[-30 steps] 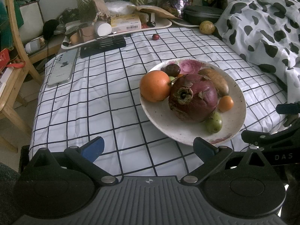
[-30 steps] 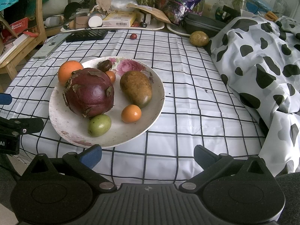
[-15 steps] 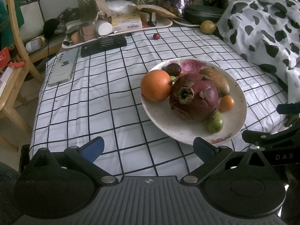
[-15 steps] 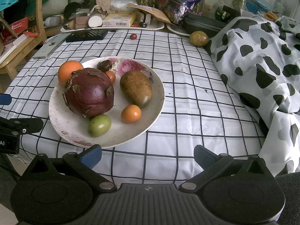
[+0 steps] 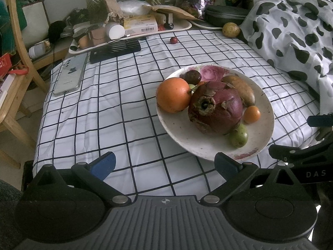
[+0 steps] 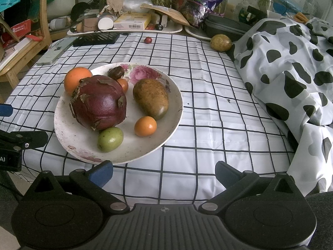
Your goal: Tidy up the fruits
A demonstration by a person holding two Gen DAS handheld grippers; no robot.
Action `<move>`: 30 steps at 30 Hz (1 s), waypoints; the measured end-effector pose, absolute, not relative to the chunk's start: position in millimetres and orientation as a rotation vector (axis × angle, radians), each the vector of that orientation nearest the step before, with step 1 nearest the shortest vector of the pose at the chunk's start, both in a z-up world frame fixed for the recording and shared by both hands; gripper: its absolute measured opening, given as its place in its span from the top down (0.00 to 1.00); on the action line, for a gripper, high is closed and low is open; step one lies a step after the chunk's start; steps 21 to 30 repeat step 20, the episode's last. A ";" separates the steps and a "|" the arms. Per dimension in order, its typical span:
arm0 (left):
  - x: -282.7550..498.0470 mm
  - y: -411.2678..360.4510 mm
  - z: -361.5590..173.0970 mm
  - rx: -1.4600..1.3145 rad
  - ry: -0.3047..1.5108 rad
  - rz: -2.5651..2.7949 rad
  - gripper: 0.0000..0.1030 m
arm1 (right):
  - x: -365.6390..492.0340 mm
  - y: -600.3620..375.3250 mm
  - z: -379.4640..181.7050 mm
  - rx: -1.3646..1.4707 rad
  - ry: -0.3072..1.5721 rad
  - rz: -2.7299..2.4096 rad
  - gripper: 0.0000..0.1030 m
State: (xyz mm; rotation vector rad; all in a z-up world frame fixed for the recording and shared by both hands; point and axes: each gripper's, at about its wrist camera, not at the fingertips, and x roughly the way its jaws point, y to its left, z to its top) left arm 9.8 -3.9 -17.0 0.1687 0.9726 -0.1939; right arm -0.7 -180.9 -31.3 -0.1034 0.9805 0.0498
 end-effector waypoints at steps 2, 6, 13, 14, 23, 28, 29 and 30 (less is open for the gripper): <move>9.8 -3.7 -17.0 0.170 0.973 -0.194 0.00 | -1.0 -180.6 -31.4 -0.103 0.980 0.050 0.00; 9.7 -3.7 -17.1 0.171 0.973 -0.194 0.00 | -0.6 -181.0 -31.3 -0.104 0.980 0.050 0.00; 9.7 -4.1 -17.2 0.173 0.974 -0.192 0.00 | -0.7 -180.6 -31.4 -0.104 0.981 0.050 0.00; 9.8 -4.2 -17.2 0.174 0.974 -0.191 0.00 | -0.8 -180.3 -31.4 -0.103 0.981 0.050 0.00; 8.7 -3.9 -16.3 0.175 0.964 -0.190 0.00 | -0.9 -180.1 -31.3 -0.103 0.981 0.050 0.00; 8.7 -3.9 -16.3 0.175 0.964 -0.190 0.00 | -0.9 -180.1 -31.3 -0.103 0.981 0.050 0.00; 8.7 -3.9 -16.3 0.175 0.964 -0.190 0.00 | -0.9 -180.1 -31.3 -0.103 0.981 0.050 0.00; 8.7 -3.9 -16.3 0.175 0.964 -0.190 0.00 | -0.9 -180.1 -31.3 -0.103 0.981 0.050 0.00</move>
